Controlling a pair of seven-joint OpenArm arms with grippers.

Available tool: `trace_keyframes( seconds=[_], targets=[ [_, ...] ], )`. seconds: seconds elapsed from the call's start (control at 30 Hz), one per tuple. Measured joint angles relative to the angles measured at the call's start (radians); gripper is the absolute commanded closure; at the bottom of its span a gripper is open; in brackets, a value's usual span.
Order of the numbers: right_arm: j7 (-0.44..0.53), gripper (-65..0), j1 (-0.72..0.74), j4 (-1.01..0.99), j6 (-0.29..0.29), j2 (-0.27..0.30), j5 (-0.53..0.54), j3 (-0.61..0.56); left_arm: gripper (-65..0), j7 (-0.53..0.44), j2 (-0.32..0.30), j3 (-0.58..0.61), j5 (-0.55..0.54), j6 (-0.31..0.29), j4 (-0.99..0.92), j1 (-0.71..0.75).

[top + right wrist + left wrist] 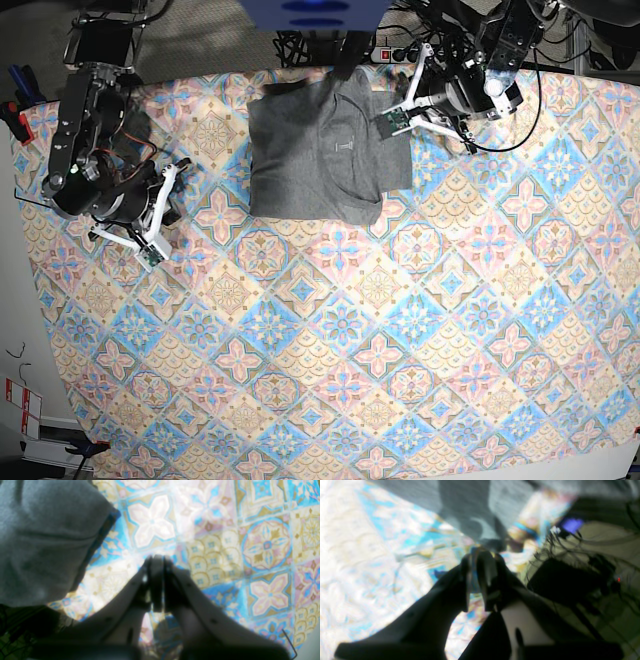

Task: Fold the T-shirt properly
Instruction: 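Push the folded bundle into a neat square with the left gripper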

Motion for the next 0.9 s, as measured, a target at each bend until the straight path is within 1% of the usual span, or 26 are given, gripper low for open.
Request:
trace_keyframes(
  seconds=[0.1, 0.2, 0.27, 0.33, 0.43, 0.53, 0.57, 0.7, 0.8, 0.9],
  targets=[
    [0.000, -0.2, -0.002, 0.000, 0.000, 0.001, 0.000, 0.000, -7.5, -0.006, 0.004, 0.005, -0.010, -0.003, -0.002, -0.008],
    [0.000, -0.2, -0.002, 0.000, 0.000, 0.000, 0.000, 0.000, -7.5, 0.001, -0.001, 0.044, 0.005, -0.003, -0.006, -0.023],
    [0.000, -0.2, 0.000, 0.000, 0.000, 0.000, 0.000, 0.000, -7.5, -0.012, 0.003, 0.052, -0.003, -0.003, -0.043, -0.023],
    [0.000, -0.2, 0.000, 0.000, 0.000, 0.002, -0.001, 0.000, -7.5, -0.008, 0.016, 0.054, -0.007, -0.007, -0.120, -0.039],
    [-0.003, -0.2, -0.002, 0.000, 0.000, 0.000, 0.000, 0.000, -7.5, 0.001, 0.044, 0.053, -0.002, -0.004, -0.219, -0.099],
    [0.000, -0.2, 0.001, 0.000, 0.000, 0.000, 0.000, 0.000, -7.5, -0.002, 0.072, 0.051, 0.000, -0.003, -0.249, -0.162],
    [0.000, -0.2, 0.000, 0.000, 0.000, 0.001, -0.002, 0.000, -7.5, -0.011, 0.073, 0.051, -0.003, -0.003, -0.249, -0.176],
    [-0.003, -0.2, -0.003, 0.000, 0.000, 0.000, 0.000, 0.000, -7.5, 0.000, 0.079, 0.048, -0.003, -0.007, -0.268, -0.256],
    [-0.002, -0.2, -0.002, -0.001, 0.000, 0.000, 0.000, 0.000, -7.5, 0.003, 0.119, 0.024, 0.004, -0.003, -0.329, -0.335],
    [-0.003, -0.2, -0.002, -0.001, 0.000, 0.001, -0.002, 0.000, -7.5, -0.005, 0.165, 0.024, 0.002, -0.003, -0.459, -0.420]
  ],
)
